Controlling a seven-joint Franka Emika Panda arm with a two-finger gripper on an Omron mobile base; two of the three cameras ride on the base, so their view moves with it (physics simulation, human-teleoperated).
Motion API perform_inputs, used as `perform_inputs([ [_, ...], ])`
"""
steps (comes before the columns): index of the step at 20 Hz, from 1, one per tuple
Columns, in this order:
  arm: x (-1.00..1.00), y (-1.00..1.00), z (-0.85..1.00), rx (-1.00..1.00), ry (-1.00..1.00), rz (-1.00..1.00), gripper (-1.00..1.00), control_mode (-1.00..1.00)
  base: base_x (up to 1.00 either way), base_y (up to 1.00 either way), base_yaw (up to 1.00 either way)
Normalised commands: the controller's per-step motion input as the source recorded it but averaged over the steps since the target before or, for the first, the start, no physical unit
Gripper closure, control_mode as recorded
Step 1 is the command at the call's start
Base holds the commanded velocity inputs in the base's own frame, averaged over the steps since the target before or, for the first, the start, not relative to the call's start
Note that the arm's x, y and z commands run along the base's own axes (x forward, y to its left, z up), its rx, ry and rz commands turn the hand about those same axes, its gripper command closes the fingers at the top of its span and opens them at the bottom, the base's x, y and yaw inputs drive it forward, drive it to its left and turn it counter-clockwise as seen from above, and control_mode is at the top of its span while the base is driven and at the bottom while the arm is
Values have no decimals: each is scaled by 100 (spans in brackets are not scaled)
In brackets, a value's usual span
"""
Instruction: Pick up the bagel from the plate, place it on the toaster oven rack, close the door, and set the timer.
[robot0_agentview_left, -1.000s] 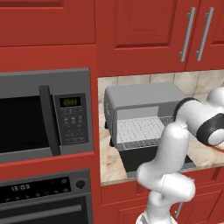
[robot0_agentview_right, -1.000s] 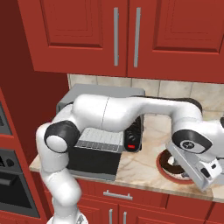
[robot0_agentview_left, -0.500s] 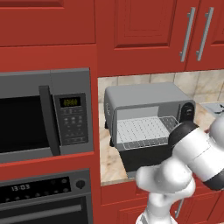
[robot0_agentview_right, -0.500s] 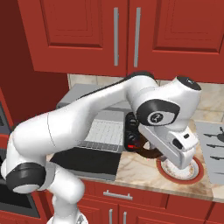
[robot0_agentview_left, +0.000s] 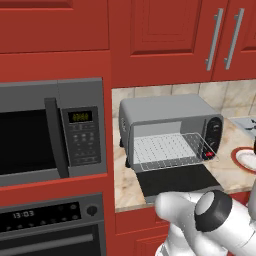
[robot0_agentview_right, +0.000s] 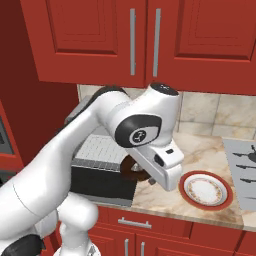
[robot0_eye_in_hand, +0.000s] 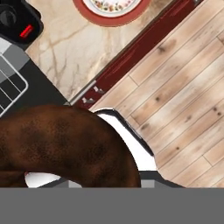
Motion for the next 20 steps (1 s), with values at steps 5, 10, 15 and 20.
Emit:
perform_inputs([
  [5, 0, 75, 0, 0, 0, -2, 100, -100, 0, 0, 0],
  [10, 0, 91, 1, 2, 4, 3, 100, -100, 0, 0, 0],
  [15, 5, 79, 0, 3, 1, 8, 100, -100, 0, 0, 0],
  [20, 35, 36, 3, 3, 0, 12, 100, -100, 0, 0, 0],
])
